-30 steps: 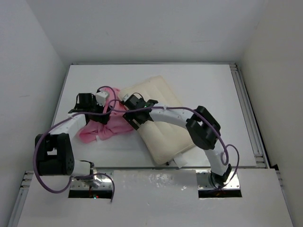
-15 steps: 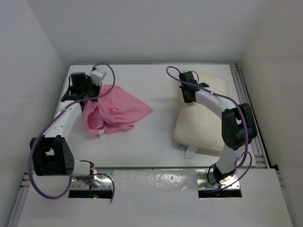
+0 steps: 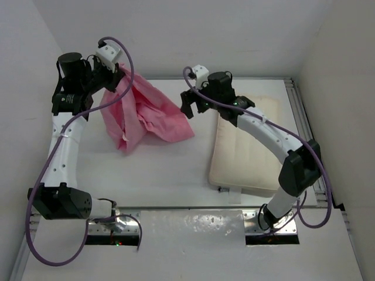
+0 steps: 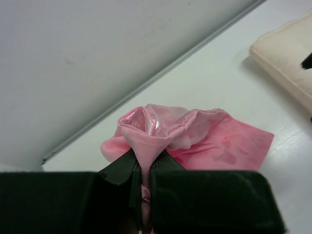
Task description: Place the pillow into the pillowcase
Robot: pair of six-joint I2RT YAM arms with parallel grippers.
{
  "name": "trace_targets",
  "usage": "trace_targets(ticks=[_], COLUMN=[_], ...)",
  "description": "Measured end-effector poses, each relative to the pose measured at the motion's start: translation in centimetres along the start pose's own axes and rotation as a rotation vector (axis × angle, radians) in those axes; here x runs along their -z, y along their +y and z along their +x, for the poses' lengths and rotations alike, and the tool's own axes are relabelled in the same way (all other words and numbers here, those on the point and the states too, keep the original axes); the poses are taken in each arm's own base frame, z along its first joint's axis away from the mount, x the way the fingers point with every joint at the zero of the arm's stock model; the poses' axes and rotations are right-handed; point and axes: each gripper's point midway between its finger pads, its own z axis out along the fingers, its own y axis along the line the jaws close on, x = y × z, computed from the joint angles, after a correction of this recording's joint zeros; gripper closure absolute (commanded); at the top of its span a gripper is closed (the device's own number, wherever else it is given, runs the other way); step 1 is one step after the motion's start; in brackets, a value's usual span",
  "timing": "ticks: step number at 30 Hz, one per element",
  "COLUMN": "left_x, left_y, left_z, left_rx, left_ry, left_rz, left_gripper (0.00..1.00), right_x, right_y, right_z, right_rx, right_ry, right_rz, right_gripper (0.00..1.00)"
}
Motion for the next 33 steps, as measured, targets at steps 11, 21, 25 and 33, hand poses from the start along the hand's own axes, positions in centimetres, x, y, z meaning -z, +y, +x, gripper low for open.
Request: trace_targets(ticks=[11, 21, 25, 33], left_x=[-1.8, -2.8, -3.6, -6.5], left_y=[-5.7, -10.7, -10.8, -18.5], left_z=[-1.1, 0.0, 4.2, 18.0], left_rx=[0.191, 0.142, 0.072, 0.012], left_ry=[-0.028, 0.011, 0.110, 0.461], left_rz=[0.189, 0.348, 0.306, 0.415], left_gripper=[0.99, 0.00, 0.00, 0.00], right_x=[-1.9, -7.7, -6.0, -4.7], right_y=[12.6, 5.4, -2.4, -6.4], right_z=[-8.6, -5.8, -1.2, 2.4], right_rx=[-0.029, -0.320, -0.535, -0.713], right_ry=[-0.304, -0.225, -0.177, -0.140], right_rz=[-0.306, -0.124, 0.026, 0.088], right_gripper=[0.01, 1.00, 1.00, 1.00])
